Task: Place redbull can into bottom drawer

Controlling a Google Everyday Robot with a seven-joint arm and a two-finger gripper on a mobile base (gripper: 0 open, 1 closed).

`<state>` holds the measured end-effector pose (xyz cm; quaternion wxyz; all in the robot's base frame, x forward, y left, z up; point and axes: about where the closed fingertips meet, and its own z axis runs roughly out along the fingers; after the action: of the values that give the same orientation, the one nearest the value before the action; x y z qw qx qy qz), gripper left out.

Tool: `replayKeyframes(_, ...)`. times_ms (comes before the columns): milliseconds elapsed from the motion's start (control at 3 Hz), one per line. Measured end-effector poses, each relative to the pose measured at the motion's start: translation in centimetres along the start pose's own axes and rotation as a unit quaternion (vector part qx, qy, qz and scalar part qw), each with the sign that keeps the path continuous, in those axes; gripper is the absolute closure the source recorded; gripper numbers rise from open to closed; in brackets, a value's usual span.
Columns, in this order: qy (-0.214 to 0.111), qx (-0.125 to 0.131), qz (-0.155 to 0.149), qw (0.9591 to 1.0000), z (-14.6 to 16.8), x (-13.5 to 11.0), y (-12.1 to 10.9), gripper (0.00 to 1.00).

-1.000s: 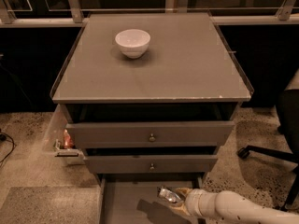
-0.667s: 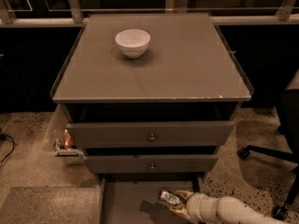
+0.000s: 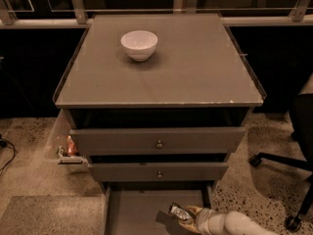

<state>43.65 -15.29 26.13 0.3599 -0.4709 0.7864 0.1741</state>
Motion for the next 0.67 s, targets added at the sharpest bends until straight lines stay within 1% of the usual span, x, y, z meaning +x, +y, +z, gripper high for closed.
replayKeyframes(333, 0.022, -0.014, 0.006, 0.9996, 2.9, 2.7, 0.5, 1.0)
replayKeyframes(667, 0.049, -0.031, 0.006, 0.9983, 6.0, 4.7, 1.1, 1.0)
